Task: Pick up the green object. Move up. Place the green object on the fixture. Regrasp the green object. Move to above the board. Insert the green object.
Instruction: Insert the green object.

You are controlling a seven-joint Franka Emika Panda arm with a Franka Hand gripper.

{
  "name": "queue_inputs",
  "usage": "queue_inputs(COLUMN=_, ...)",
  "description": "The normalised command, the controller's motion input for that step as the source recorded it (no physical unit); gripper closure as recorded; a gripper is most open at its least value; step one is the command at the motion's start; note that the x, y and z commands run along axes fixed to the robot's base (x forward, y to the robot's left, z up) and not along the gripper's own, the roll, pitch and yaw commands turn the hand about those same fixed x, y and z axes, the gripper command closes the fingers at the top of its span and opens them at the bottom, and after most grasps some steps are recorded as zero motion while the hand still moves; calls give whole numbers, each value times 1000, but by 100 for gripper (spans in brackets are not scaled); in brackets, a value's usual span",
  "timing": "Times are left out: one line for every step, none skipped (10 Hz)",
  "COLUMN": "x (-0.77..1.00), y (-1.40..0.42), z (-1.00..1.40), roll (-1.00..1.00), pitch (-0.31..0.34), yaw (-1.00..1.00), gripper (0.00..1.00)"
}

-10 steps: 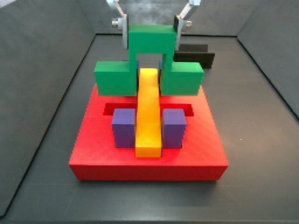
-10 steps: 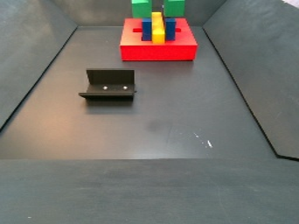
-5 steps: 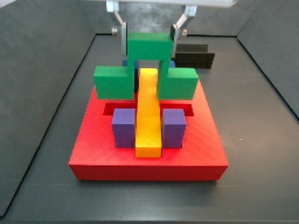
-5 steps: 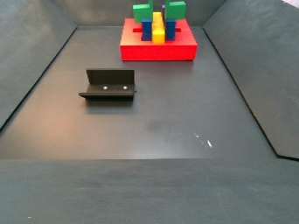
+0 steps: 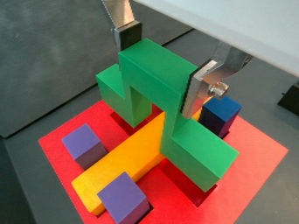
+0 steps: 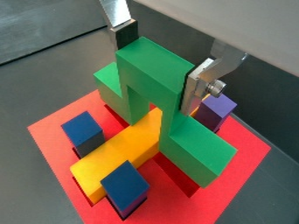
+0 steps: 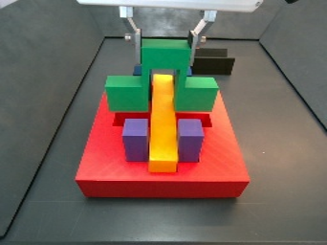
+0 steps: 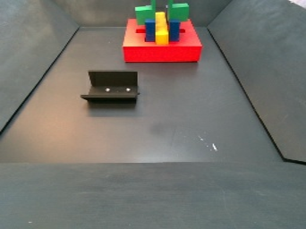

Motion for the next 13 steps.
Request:
queue_inputs(x=131, y=-57, z=111, roll=-24, pitch=0, yaw=0, gripper=100)
queue_inputs(x=154, y=-54, z=131, roll=-30, pitch=0, yaw=-17, gripper=100)
queue_inputs(x=74, y=0, z=0, roll=-6, pitch=0, yaw=-6, gripper=100)
queue_inputs(x=14, y=0, z=-31, roll=-9, pitch=0, yaw=0, gripper=100)
queue_inputs(x=9, y=0, z=-86, roll=0, pitch=0, yaw=0, gripper=100)
queue_inputs(x=43, y=0, z=-123, roll=-4, pitch=0, yaw=-14, gripper=100)
queue_inputs(x=146, y=0, z=-126, roll=0, pitch=0, yaw=-123, gripper=100)
queue_inputs(x=140, y=0, z=-71, roll=0, pitch=0, yaw=-134, gripper=100)
queue_inputs(x=91, y=0, z=-34, roll=0, pitch=0, yaw=-97, gripper=100)
queue_inputs(x=100, y=0, z=-29, roll=0, pitch=0, yaw=-120, gripper=100)
queue_inputs(x=20, y=0, z=-43, roll=26, pitch=0, yaw=-100, gripper=100)
queue_inputs(x=0, y=0, z=-31, roll=14, pitch=0, yaw=-37, gripper=100)
queue_inputs(x=0, y=0, z=-17, roll=17, pitch=0, yaw=-6, gripper=100)
